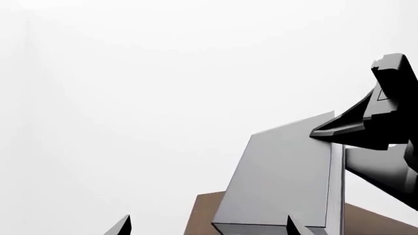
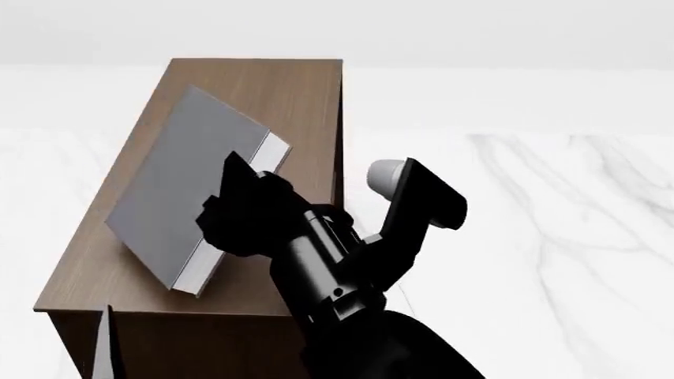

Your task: Pick up the book in the middle and place it on the cabinet shelf.

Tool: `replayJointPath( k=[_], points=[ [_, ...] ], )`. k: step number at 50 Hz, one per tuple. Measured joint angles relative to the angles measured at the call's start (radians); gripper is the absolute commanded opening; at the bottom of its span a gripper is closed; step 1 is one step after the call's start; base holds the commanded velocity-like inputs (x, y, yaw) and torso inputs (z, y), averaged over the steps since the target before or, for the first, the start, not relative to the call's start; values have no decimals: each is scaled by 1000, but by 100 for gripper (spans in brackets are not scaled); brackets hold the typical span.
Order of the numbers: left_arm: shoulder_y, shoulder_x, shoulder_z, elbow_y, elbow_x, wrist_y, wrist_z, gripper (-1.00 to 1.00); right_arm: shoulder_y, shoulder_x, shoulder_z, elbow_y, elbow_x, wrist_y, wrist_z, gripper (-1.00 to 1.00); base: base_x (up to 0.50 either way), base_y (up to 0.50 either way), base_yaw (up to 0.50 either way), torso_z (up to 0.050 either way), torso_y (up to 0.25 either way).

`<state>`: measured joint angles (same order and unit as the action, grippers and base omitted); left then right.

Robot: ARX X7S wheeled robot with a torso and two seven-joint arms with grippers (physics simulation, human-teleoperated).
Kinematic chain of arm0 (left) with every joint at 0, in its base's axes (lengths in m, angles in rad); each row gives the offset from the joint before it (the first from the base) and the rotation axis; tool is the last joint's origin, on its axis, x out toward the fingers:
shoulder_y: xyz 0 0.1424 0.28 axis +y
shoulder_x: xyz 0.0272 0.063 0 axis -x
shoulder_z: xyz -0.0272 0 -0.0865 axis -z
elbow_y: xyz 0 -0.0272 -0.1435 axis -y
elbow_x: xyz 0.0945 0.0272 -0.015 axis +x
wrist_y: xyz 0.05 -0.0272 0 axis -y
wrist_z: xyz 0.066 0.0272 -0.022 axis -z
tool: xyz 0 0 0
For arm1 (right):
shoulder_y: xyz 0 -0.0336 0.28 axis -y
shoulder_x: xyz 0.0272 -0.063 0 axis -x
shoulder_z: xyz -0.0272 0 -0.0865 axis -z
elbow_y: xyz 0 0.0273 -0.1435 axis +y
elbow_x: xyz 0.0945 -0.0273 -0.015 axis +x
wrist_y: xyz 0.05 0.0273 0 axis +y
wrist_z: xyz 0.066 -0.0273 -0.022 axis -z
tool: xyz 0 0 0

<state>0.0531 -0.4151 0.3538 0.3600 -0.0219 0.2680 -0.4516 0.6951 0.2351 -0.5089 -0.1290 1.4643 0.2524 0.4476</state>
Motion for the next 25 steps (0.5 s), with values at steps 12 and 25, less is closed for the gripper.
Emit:
replayJointPath(
  k=[12,25],
  points=[
    [-2,-1,3,-2,-4,-2,-1,100,25,10,4,38,22,16,30,-100,1,0,0,0,0],
    [-3,-3,9,-4,-3,-4,-2,100,93,50,-15,66,41,86,71,-100,0,0,-1,0,0]
  ],
)
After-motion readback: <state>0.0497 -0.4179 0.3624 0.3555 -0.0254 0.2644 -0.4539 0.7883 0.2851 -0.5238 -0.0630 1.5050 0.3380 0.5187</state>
